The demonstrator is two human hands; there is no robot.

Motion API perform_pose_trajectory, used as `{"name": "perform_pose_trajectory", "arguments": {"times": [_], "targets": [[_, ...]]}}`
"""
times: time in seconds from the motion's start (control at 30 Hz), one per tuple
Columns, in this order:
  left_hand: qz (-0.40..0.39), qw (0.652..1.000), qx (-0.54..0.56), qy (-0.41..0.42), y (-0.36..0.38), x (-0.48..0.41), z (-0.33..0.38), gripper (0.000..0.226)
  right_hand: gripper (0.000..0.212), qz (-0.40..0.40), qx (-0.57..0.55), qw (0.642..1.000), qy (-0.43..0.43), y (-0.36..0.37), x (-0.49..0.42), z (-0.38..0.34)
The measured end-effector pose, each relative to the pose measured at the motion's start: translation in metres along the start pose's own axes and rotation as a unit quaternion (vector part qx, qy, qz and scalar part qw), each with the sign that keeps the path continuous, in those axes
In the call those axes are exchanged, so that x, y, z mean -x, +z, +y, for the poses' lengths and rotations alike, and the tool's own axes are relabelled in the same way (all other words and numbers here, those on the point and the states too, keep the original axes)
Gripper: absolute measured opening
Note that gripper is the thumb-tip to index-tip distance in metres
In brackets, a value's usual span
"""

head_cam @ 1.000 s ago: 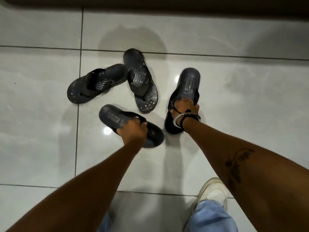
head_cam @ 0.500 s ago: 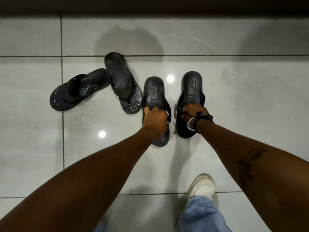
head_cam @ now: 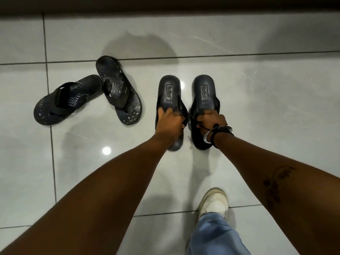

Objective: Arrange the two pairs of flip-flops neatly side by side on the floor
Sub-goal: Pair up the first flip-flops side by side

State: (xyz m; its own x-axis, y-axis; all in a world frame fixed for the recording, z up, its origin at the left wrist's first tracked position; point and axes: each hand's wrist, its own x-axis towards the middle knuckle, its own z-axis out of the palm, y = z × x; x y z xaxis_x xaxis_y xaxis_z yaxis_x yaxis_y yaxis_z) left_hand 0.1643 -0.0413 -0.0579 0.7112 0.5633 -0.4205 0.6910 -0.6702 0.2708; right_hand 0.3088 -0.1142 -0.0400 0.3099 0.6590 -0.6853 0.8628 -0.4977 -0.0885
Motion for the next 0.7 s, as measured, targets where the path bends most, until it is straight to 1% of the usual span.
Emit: {"name": "perform_pose_trajectory", "arguments": {"times": [0.07,0.13,0.23,0.3,0.37,0.43,0.47,0.53,0.57,0.63,0.7], "targets": [[0.011,1.000,0.010,0.006,-0.006,0.003,0.002,0.026,0.033,0.019,-0.003,1.000,0.017,0.002,0.004,-0.003],[0.035,0.998,0.046,-0.011,-0.017,0.012,0.000,0.029,0.032,0.051,-0.012,0.998,0.026,0.000,0.009,-0.013],[0.077,0.993,0.082,-0.032,-0.034,0.033,-0.013,0.030,0.040,0.109,0.029,0.994,-0.010,-0.004,0.019,-0.036],[0.109,0.990,0.074,-0.042,-0.047,0.051,-0.037,0.029,0.050,0.103,0.047,0.993,-0.046,-0.014,0.023,-0.060],[0.139,0.987,0.050,-0.069,-0.062,0.063,-0.075,0.030,0.059,0.069,0.048,0.993,-0.078,-0.028,0.018,-0.089],[0.141,0.984,0.021,-0.104,-0.076,0.071,-0.123,0.033,0.061,0.040,0.051,0.993,-0.100,-0.040,0.007,-0.120],[0.141,0.984,0.002,-0.112,-0.082,0.074,-0.150,0.035,0.061,0.041,0.051,0.992,-0.109,-0.044,0.001,-0.137],[0.125,0.986,-0.048,-0.104,-0.092,0.079,-0.206,0.044,0.061,0.066,0.037,0.990,-0.121,-0.046,-0.011,-0.173],[0.098,0.988,-0.072,-0.095,-0.097,0.080,-0.231,0.048,0.061,0.080,0.029,0.988,-0.128,-0.047,-0.018,-0.189],[0.009,0.990,-0.126,-0.071,-0.104,0.082,-0.283,0.052,0.061,0.090,0.033,0.986,-0.140,-0.044,-0.033,-0.226],[-0.077,0.979,-0.185,-0.025,-0.107,0.081,-0.326,0.055,0.057,0.082,0.055,0.985,-0.140,-0.036,-0.046,-0.257]]}}
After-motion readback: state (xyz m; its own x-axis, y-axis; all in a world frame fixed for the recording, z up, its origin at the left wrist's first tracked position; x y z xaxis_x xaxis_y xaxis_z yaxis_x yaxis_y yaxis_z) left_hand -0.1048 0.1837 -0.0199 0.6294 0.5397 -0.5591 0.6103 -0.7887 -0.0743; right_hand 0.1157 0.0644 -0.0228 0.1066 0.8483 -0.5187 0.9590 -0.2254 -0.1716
